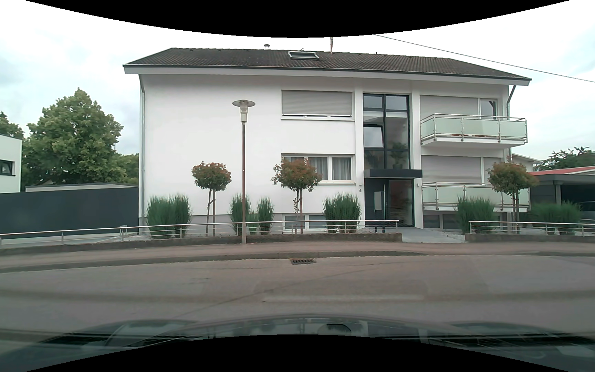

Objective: Follow the waypoints while adhering to traffic rules and regulations

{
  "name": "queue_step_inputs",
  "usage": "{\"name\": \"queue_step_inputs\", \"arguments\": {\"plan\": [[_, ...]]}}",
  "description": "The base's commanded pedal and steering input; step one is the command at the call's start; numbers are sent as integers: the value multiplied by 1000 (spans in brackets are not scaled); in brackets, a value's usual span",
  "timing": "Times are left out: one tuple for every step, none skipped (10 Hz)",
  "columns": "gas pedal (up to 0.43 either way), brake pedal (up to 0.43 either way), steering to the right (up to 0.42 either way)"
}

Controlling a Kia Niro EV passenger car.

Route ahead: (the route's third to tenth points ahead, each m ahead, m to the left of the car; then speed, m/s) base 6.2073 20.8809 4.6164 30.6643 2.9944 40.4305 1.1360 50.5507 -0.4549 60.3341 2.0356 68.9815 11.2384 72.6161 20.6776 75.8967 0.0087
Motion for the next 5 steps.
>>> {"name": "queue_step_inputs", "arguments": {"plan": [[0,244,-665],[0,244,-665],[0,250,-665],[0,250,-665],[0,250,-665]]}}
